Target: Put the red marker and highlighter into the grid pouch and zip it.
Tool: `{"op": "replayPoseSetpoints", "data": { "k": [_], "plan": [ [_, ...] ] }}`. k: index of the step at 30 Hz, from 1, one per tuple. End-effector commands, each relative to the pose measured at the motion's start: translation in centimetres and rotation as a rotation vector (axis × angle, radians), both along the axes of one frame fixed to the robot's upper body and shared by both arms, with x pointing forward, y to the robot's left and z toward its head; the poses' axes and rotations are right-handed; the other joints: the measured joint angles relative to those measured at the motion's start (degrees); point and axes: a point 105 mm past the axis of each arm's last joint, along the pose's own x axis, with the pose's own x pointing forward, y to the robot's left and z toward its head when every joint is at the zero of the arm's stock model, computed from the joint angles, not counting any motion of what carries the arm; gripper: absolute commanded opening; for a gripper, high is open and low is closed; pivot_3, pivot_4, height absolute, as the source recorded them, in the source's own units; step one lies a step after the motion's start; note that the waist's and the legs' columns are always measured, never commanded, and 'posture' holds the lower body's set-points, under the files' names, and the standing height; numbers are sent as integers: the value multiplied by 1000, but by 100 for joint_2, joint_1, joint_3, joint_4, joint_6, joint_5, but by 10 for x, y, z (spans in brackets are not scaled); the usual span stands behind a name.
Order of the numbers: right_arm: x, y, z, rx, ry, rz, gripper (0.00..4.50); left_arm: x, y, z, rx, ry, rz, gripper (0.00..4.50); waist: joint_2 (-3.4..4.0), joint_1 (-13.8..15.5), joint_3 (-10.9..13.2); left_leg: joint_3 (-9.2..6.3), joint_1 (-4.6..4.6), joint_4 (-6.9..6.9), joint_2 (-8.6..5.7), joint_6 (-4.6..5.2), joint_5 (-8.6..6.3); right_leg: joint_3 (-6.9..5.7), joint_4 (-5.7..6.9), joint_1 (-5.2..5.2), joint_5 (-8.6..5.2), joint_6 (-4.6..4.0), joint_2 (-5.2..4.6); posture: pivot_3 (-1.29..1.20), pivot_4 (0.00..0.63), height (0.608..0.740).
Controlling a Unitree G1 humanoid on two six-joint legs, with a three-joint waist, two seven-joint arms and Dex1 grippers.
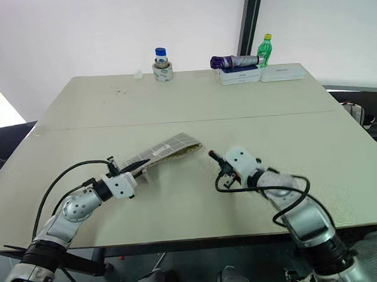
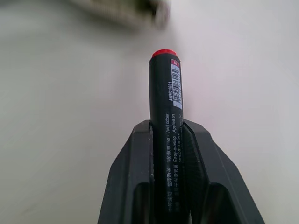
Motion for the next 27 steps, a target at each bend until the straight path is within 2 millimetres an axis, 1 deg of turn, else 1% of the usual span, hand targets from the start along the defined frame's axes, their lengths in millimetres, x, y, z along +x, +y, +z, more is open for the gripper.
{"op": "replayPoseSetpoints", "data": {
  "k": [1,5,9,14,18,21,24,25,27],
  "plan": [
    [0,18,7,-33,-51,109,322,1,-9,12,-23,-37,-29,0,0,-1,0,0,0,-1,1,-1,0,0,0,0,0,0,1,0,150,740],
    [6,30,2,-86,-81,162,322,1,-17,15,-30,-41,-46,0,-3,13,2,6,-1,1,-1,-1,1,0,0,0,0,1,-1,0,150,740],
    [15,39,2,-118,-107,189,322,-1,-22,19,-31,-47,-61,0,-3,6,2,6,-1,4,-1,-1,1,0,0,1,0,1,-1,0,150,740],
    [26,53,13,-155,-194,241,322,-10,-26,22,10,-52,-112,0,-3,-3,2,8,0,3,1,-3,3,0,1,0,0,1,0,0,150,740],
    [26,66,18,-265,-277,342,322,-12,-31,23,52,-65,-141,0,-2,1,3,12,0,3,1,-4,3,-1,0,0,0,1,0,0,150,740],
    [23,74,12,-446,-368,478,322,-12,-38,27,64,-76,-169,0,-1,5,4,13,-1,3,1,-4,3,-1,0,-1,0,1,0,0,150,740],
    [26,82,17,-483,-433,539,322,-12,-45,32,64,-87,-197,0,0,1,4,15,-1,4,1,-16,10,-1,1,-1,0,1,0,0,150,740],
    [25,85,17,-501,-455,573,322,-12,-46,34,62,-91,-209,0,0,-5,4,16,0,3,1,-40,25,0,1,-1,0,1,0,0,150,740],
    [25,90,19,-508,-487,622,322,-13,-49,36,60,-93,-226,0,0,-8,4,18,0,3,1,-43,27,0,1,-1,0,1,2,0,150,740]
  ]
}}
